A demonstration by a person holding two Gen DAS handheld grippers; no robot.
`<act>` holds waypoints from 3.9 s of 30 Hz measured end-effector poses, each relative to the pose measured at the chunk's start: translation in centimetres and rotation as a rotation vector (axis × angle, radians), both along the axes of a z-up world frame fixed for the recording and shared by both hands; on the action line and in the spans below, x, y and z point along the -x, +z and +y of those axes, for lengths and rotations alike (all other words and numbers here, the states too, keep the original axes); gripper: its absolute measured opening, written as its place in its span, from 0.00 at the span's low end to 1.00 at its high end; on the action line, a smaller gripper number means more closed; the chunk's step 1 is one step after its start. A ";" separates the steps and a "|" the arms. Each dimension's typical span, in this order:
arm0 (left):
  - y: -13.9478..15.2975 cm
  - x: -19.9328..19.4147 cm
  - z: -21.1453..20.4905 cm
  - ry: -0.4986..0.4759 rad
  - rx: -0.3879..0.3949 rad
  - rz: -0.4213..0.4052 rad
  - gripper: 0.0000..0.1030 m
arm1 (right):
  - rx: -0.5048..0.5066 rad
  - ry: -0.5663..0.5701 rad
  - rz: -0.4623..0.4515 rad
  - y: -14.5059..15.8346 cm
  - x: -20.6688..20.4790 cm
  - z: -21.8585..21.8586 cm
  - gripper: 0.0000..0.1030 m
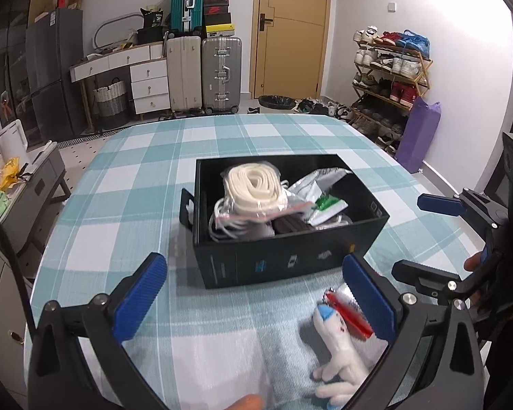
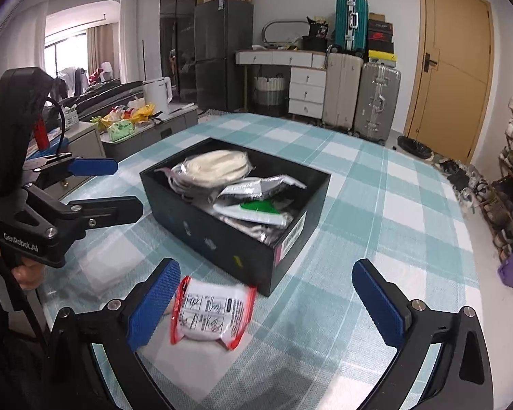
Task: Organize soft objects
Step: 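Move the left tool to the white plush doll while the right tool approaches the red-edged packet, then close the left tool on the plush doll while the right tool grasps the red-edged packet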
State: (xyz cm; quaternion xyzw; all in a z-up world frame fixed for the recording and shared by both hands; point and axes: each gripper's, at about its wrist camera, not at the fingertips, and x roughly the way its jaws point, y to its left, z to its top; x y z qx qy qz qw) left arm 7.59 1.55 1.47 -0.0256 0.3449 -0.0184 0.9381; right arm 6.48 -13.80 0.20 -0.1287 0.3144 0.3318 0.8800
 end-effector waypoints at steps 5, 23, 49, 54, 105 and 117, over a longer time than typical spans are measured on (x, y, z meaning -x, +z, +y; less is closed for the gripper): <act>-0.8 0.8 -0.4 0.001 -0.002 0.015 1.00 | 0.025 0.029 0.018 -0.6 0.5 0.0 0.99; -3.6 3.1 -1.4 -0.005 0.010 0.075 1.00 | 0.107 0.083 0.046 -1.9 1.3 1.2 0.99; -5.1 3.6 -3.4 -0.077 -0.056 0.155 1.00 | 0.119 0.088 0.099 -3.2 0.7 0.7 0.99; -5.1 3.0 -1.3 -0.004 -0.026 0.158 1.00 | 0.118 0.088 0.113 -3.6 0.5 0.8 0.99; -5.1 3.3 -2.5 -0.137 0.050 0.147 0.35 | 0.110 0.152 0.139 -4.1 0.7 1.8 0.55; -2.9 4.1 -1.0 -0.116 0.107 0.057 0.35 | 0.053 0.173 0.077 -1.9 1.9 1.1 0.55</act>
